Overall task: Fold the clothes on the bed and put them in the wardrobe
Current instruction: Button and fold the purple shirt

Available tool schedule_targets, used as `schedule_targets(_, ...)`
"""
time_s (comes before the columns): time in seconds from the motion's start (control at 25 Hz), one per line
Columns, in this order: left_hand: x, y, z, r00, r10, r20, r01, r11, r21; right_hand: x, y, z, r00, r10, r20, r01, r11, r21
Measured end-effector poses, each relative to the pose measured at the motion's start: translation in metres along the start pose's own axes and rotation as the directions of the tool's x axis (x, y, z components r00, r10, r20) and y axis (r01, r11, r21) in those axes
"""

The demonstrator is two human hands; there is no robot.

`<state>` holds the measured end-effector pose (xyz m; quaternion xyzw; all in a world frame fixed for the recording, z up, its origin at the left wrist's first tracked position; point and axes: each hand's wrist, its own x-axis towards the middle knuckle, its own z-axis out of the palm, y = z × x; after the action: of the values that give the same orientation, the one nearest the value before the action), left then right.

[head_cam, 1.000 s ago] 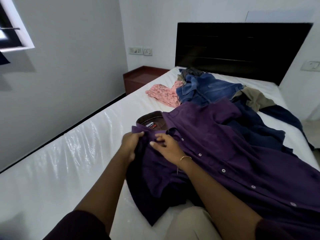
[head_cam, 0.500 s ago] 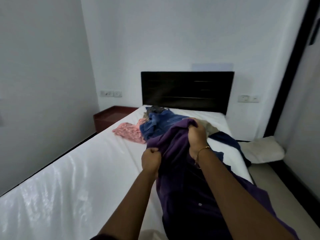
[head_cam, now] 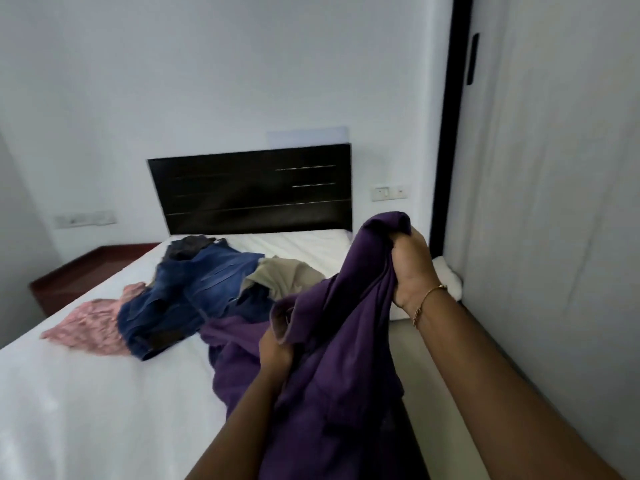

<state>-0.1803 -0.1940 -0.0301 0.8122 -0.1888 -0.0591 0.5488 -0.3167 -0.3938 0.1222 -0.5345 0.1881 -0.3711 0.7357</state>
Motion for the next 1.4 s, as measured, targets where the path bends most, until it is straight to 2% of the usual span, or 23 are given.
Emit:
schedule_targets(0.04, 0.006, 0.025, 0.017, 0.996, 0.063, -0.06, -0.064, 0.998, -0.017, 0.012, -0.012, -0.021, 1.0, 0.004, -0.028, -0.004, 1.0, 0.012)
schedule_targets(0.16, 0.031, 0.093, 0.042, 0.951, 0.282, -0.126, -0.29, 0.956, -0.047, 0.038, -0.052, -0.073, 0.996, -0.001, -0.092, 0.0, 1.0, -0.006)
schedule_targets(0.2, 0.036, 0.124, 0.046, 0.938, 0.302, -0.17, -0.318, 0.945, -0.078, 0.043, -0.069, -0.087, 0.994, -0.014, -0.107, 0.011, 0.999, -0.034)
schedule_targets(0.28, 0.039, 0.202, 0.046, 0.929, 0.246, -0.276, -0.298, 0.94, -0.165, 0.05, -0.117, -0.113, 0.991, -0.061, -0.117, 0.045, 0.99, -0.136)
schedule_targets(0.36, 0.037, 0.282, 0.038, 0.898, 0.217, -0.382, -0.291, 0.945, -0.149, 0.063, -0.171, -0.136, 0.984, -0.151, -0.097, 0.113, 0.941, -0.318)
schedule_targets(0.48, 0.037, 0.378, 0.001, 0.816, 0.267, -0.513, -0.288, 0.957, 0.04, 0.095, -0.258, -0.163, 0.963, -0.27, -0.022, 0.187, 0.72, -0.668)
schedule_targets(0.56, 0.034, 0.43, -0.035, 0.772, 0.278, -0.572, -0.243, 0.96, 0.138, 0.118, -0.311, -0.164, 0.95, -0.313, 0.004, 0.184, 0.547, -0.816)
schedule_targets(0.64, 0.026, 0.475, -0.075, 0.714, 0.298, -0.634, -0.199, 0.954, 0.224, 0.137, -0.35, -0.144, 0.914, -0.401, 0.058, 0.225, 0.382, -0.896)
schedule_targets(0.72, 0.014, 0.515, -0.113, 0.683, 0.305, -0.663, -0.132, 0.945, 0.298, 0.148, -0.373, -0.106, 0.853, -0.497, 0.16, 0.282, 0.18, -0.943)
schedule_targets(0.76, 0.008, 0.528, -0.128, 0.67, 0.303, -0.677, -0.105, 0.943, 0.317, 0.153, -0.377, -0.085, 0.839, -0.501, 0.212, 0.306, 0.112, -0.946)
schedule_targets(0.8, 0.001, 0.538, -0.139, 0.657, 0.295, -0.694, -0.088, 0.944, 0.318, 0.153, -0.378, -0.064, 0.848, -0.466, 0.252, 0.33, 0.093, -0.939)
schedule_targets(0.84, -0.005, 0.544, -0.146, 0.649, 0.284, -0.706, -0.083, 0.949, 0.305, 0.154, -0.374, -0.046, 0.868, -0.41, 0.28, 0.358, 0.127, -0.925)
schedule_targets(0.88, -0.013, 0.549, -0.152, 0.638, 0.277, -0.719, -0.084, 0.952, 0.293, 0.152, -0.37, -0.028, 0.889, -0.351, 0.295, 0.382, 0.21, -0.9)
schedule_targets(0.96, -0.03, 0.55, -0.168, 0.62, 0.257, -0.741, -0.056, 0.957, 0.285, 0.146, -0.361, 0.0, 0.925, -0.249, 0.288, 0.375, 0.455, -0.808)
schedule_targets(1.04, -0.048, 0.543, -0.196, 0.6, 0.226, -0.767, -0.016, 0.962, 0.271, 0.141, -0.347, 0.023, 0.92, -0.199, 0.337, 0.385, 0.615, -0.688)
schedule_targets(1.08, -0.057, 0.538, -0.212, 0.59, 0.208, -0.78, 0.007, 0.965, 0.262, 0.136, -0.339, 0.033, 0.9, -0.197, 0.39, 0.421, 0.632, -0.651)
schedule_targets(1.12, -0.066, 0.532, -0.228, 0.579, 0.199, -0.791, 0.033, 0.963, 0.267, 0.13, -0.331, 0.043, 0.875, -0.204, 0.438, 0.466, 0.597, -0.653)
schedule_targets(1.2, -0.086, 0.519, -0.258, 0.557, 0.21, -0.804, 0.058, 0.955, 0.29, 0.125, -0.303, 0.067, 0.84, -0.223, 0.494, 0.538, 0.452, -0.712)
schedule_targets(1.24, -0.098, 0.512, -0.271, 0.545, 0.22, -0.809, 0.061, 0.952, 0.3, 0.121, -0.289, 0.082, 0.825, -0.229, 0.516, 0.561, 0.437, -0.703)
schedule_targets(1.4, -0.158, 0.479, -0.308, 0.504, 0.276, -0.818, 0.126, 0.914, 0.386, 0.092, -0.272, 0.136, 0.817, -0.194, 0.543, 0.507, 0.69, -0.517)
